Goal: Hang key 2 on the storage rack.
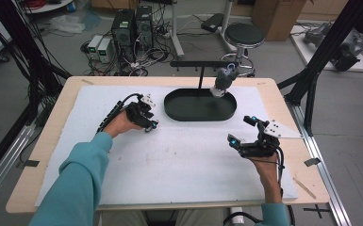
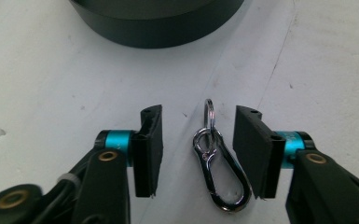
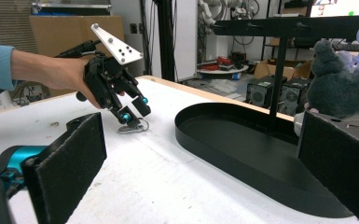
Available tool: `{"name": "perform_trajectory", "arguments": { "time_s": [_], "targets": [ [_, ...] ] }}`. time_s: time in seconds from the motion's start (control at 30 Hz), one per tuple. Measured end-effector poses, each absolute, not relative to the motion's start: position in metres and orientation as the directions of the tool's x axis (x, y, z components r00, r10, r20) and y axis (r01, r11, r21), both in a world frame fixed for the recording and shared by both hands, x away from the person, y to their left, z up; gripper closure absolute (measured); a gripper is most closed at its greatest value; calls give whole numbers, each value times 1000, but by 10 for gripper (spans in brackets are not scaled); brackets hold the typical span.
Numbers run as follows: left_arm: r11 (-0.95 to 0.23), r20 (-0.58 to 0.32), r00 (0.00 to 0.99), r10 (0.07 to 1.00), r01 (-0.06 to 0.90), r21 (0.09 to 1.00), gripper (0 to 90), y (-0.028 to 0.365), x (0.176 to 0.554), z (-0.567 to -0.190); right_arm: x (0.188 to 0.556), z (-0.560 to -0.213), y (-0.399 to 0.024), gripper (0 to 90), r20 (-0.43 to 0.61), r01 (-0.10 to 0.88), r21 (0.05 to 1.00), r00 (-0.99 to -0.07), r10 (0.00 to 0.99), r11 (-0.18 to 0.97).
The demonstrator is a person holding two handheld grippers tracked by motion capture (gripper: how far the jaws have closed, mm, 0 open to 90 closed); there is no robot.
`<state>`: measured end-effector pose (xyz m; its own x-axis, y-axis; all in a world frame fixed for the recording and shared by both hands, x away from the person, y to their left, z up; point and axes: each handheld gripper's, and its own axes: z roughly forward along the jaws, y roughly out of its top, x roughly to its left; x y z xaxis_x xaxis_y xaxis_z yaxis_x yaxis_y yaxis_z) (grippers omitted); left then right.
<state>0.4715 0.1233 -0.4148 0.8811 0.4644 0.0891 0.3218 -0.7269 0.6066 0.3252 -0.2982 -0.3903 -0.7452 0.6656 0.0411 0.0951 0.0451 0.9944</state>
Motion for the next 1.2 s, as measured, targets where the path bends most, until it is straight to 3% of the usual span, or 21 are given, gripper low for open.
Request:
{"name": "perform_trajectory", "arguments": {
  "time_s": [0.17, 0.47, 1.2],
  "targets": [
    [-735, 93, 884, 459, 318, 598, 658, 123, 471, -415, 325, -390, -298, 7, 40, 95, 994, -744, 667, 47],
    [-747, 100, 891, 443, 305, 590, 746, 121, 471, -417, 325, -391, -298, 7, 41, 101, 994, -744, 667, 51],
    [-754, 115, 894, 433, 289, 590, 865, 120, 469, -416, 327, -393, -295, 7, 35, 104, 993, -744, 667, 64]
  ]
}}
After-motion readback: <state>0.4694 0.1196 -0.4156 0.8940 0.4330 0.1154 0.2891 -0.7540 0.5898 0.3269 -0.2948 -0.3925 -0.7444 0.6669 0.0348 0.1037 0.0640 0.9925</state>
